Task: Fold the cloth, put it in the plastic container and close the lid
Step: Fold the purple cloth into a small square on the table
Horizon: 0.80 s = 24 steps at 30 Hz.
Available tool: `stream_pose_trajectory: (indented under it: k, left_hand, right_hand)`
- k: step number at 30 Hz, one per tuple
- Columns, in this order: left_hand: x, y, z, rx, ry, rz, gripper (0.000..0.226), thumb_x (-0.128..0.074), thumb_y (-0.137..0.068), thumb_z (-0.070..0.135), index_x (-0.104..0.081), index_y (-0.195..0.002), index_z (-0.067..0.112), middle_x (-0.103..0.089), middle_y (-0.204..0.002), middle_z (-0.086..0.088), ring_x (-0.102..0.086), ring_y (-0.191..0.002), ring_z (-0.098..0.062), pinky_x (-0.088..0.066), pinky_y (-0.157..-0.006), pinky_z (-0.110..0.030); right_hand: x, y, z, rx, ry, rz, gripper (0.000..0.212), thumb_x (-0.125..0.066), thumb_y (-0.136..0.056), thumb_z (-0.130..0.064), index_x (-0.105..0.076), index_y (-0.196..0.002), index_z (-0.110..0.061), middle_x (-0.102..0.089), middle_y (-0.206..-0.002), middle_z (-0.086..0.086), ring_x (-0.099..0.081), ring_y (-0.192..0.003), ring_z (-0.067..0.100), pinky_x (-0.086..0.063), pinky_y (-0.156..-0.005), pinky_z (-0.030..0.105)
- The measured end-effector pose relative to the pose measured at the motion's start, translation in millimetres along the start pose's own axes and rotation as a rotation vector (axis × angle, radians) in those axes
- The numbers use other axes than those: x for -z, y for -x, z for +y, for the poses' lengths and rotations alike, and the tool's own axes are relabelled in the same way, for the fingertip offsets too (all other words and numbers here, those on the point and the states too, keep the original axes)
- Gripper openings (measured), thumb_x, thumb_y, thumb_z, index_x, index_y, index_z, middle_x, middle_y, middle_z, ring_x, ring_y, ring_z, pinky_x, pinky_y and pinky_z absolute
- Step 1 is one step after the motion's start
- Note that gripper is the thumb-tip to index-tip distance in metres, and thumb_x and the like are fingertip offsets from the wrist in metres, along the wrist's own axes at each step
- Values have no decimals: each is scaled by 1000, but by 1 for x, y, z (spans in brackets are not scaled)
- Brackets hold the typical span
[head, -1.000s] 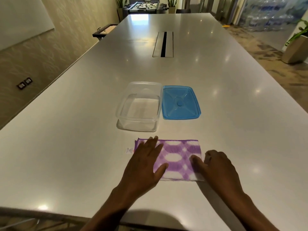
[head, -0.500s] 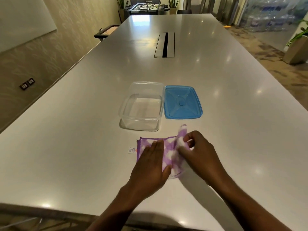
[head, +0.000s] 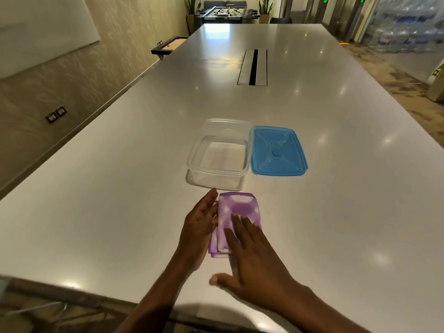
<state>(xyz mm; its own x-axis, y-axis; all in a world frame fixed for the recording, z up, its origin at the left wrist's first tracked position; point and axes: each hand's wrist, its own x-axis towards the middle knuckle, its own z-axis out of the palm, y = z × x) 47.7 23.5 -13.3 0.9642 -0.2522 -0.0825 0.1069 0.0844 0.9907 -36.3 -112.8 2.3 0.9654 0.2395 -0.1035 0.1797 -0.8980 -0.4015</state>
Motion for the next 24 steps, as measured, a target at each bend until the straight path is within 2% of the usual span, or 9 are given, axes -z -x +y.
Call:
stream_pose_trajectory:
  k: [3, 7, 10, 12, 13, 16, 20, 22, 24]
  left_hand:
    - [-9, 4, -4, -194, -427, 26, 27, -54, -92, 31, -58, -117, 41, -53, -135, 11, -52, -123, -9, -46, -101, -22]
    - [-13, 5, -16, -292, -812, 21, 44, -36, -92, 54, -60, -122, 35, -49, -141, 3, -44, -129, -12, -41, -107, -37]
    - [-13, 5, -16, -243, -1090, 33, 44, -24, -94, 53, -47, -130, 45, -41, -148, -3, -35, -136, -21, -26, -116, -44]
    - [-16, 7, -16, -187, -1229, 5, 48, -19, -93, 57, -29, -140, 49, -30, -155, -5, -25, -142, -22, -13, -118, -41]
    - [-18, 9, -16, -141, -1269, 7, 53, -19, -92, 60, -17, -144, 48, -24, -157, -4, -20, -144, -22, -10, -118, -40]
    - [-26, 10, -12, 35, -1316, 126, 82, -27, -85, 71, 0, -149, 29, -23, -157, -3, -24, -144, -22, -12, -118, -42]
    - [-28, 13, 0, 41, -1409, 157, 86, -28, -82, 73, -18, -148, 19, -38, -150, -2, -36, -138, -20, -17, -118, -40]
    - [-31, 18, 6, 52, -1161, 112, 78, -38, -82, 68, -26, -145, 24, -43, -147, 2, -41, -133, -16, -24, -115, -32]
    - [-35, 26, 13, 50, -823, 126, 73, -57, -81, 56, -32, -142, 27, -50, -140, 3, -50, -123, -14, -37, -107, -27]
  right_hand:
    - [-12, 0, 8, 62, 78, -15, 109, -39, -78, -82, 15, -153, -25, 26, -157, 0, 25, -146, 24, 9, -120, 46]
    - [3, -5, 15, 180, -119, 102, 79, -43, -85, -73, -25, -152, -34, -19, -161, -12, -13, -148, 7, -15, -122, 31]
    - [10, -4, 23, 61, -367, 339, 36, -47, -93, -47, -67, -116, -30, -65, -124, -14, -56, -115, 3, -42, -97, 15]
    - [11, -5, 25, -105, -397, 540, 28, -48, -94, -38, -69, -98, -20, -68, -95, -8, -62, -88, 11, -41, -76, 6]
    - [13, -7, 25, -216, -397, 545, 27, -49, -96, -37, -67, -102, -18, -63, -94, -8, -59, -84, 11, -39, -72, 6]
    - [20, -17, 28, -465, -388, 298, 31, -54, -95, -38, -58, -112, -14, -61, -102, -3, -54, -84, 10, -43, -70, 18]
    - [35, -26, 32, -538, -602, 143, 21, -65, -86, -30, -65, -93, -11, -69, -88, 6, -65, -78, 17, -55, -67, 32]
    - [42, -21, 31, -530, -730, 121, 15, -67, -86, -26, -62, -92, -13, -68, -87, 5, -66, -77, 15, -52, -59, 24]
    - [46, -13, 30, -518, -909, 95, 15, -68, -87, -21, -60, -97, -13, -69, -93, 6, -69, -81, 17, -57, -63, 23]
